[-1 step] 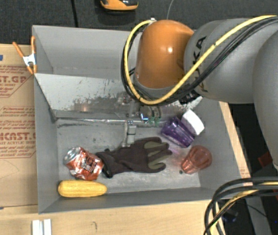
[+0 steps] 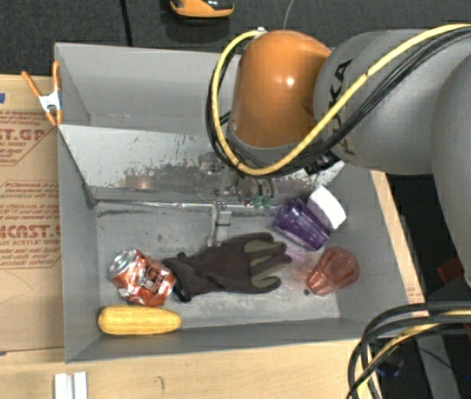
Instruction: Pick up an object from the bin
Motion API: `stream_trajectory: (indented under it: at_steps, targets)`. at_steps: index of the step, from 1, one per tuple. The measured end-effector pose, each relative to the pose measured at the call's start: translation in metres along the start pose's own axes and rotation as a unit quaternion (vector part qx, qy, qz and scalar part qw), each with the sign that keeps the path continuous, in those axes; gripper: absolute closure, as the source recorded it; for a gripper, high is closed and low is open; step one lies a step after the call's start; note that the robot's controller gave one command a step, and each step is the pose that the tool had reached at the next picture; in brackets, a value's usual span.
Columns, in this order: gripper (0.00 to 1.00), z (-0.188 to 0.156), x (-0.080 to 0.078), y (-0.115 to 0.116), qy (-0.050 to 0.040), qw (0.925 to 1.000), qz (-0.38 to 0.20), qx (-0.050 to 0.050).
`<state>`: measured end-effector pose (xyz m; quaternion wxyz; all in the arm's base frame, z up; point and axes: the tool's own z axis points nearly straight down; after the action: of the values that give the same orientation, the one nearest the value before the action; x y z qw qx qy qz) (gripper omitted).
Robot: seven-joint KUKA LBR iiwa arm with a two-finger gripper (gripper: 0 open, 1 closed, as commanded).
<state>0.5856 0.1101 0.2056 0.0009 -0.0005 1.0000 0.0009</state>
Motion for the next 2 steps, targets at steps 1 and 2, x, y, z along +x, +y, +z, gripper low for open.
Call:
stream_trajectory:
  at_steps: [1, 2]
  targets:
    - [0.00, 0.050, 0.017, -0.016, -0.0029, 1.0000, 0.006, -0.001]
    - [1.00, 0.122, 0.051, -0.042, 0.0006, 0.9960, -0.089, 0.000]
